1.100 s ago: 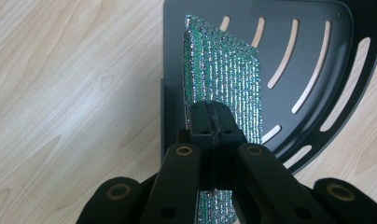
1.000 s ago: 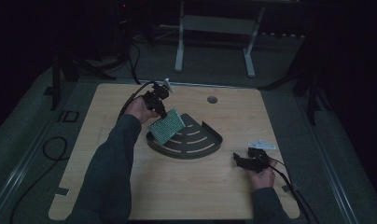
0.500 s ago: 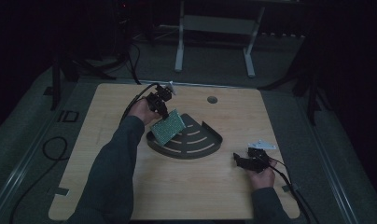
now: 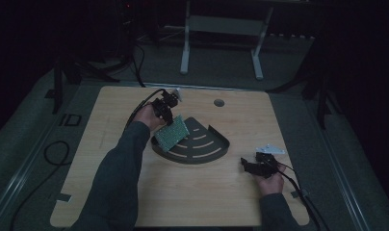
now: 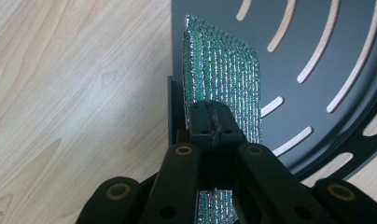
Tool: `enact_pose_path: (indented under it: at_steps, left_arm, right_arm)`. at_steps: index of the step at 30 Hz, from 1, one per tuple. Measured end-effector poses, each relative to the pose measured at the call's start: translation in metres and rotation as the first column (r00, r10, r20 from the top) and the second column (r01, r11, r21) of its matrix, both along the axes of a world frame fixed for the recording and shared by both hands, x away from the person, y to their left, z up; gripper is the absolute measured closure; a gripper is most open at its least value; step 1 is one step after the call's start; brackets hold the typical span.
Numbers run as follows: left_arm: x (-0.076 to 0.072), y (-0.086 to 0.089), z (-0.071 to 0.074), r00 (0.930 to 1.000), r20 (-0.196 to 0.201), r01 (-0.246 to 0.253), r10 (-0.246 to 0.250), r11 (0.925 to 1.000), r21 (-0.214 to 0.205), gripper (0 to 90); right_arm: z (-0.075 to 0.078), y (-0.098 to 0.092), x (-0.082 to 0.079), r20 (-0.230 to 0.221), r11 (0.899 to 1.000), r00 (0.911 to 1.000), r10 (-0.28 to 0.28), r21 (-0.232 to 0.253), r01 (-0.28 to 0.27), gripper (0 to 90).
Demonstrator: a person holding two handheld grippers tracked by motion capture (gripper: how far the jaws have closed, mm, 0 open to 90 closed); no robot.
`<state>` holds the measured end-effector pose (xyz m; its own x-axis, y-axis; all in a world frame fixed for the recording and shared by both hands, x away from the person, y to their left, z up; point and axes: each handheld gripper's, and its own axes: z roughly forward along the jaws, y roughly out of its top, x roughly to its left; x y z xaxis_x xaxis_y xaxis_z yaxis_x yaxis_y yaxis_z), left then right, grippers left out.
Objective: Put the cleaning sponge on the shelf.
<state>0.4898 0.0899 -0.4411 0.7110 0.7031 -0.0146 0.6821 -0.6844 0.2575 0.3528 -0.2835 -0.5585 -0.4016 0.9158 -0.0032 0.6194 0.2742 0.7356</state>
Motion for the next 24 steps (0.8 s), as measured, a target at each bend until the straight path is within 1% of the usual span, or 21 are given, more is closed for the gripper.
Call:
enact_pose_path:
  at_steps: [6, 10, 14, 18, 19, 24]
  left_arm:
    - [0.001, -0.002, -0.006, 0.9999, -0.016, 0.0, 0.0, 0.9999, 0.01, 89.7]
    - [0.001, -0.002, -0.01, 0.9999, -0.017, 0.0, 0.001, 0.9997, 0.026, 89.7]
    - [0.001, -0.002, -0.013, 0.9999, -0.017, -0.003, 0.004, 0.9984, 0.057, 89.7]
    - [0.001, -0.001, -0.014, 0.9998, -0.018, -0.008, 0.009, 0.9983, 0.058, 89.6]
    - [0.002, -0.001, -0.014, 0.9998, -0.02, -0.004, 0.005, 0.9978, 0.066, 89.6]
    - [0.002, 0.0, -0.016, 0.9997, -0.017, -0.014, 0.016, 0.9971, 0.075, 89.4]
  right_arm:
    - [0.0, 0.0, 0.0, 0.0, 1.0, 1.0, 0.002, 0.0, -0.002, 25.7]
    - [0.0, 0.0, 0.0, 0.0, 1.0, 1.0, 0.003, 0.0, -0.003, 25.7]
    - [0.0, 0.0, 0.0, 0.0, 1.0, 1.0, 0.004, 0.0, -0.004, 25.8]
    - [0.0, 0.0, 0.0, 0.0, 1.0, 1.0, 0.004, 0.0, -0.004, 25.7]
    - [0.0, 0.0, 0.0, 0.0, 1.0, 1.0, 0.005, 0.0, -0.005, 25.8]
    - [0.0, 0.0, 0.0, 0.0, 1.0, 1.0, 0.005, 0.0, -0.005, 25.7]
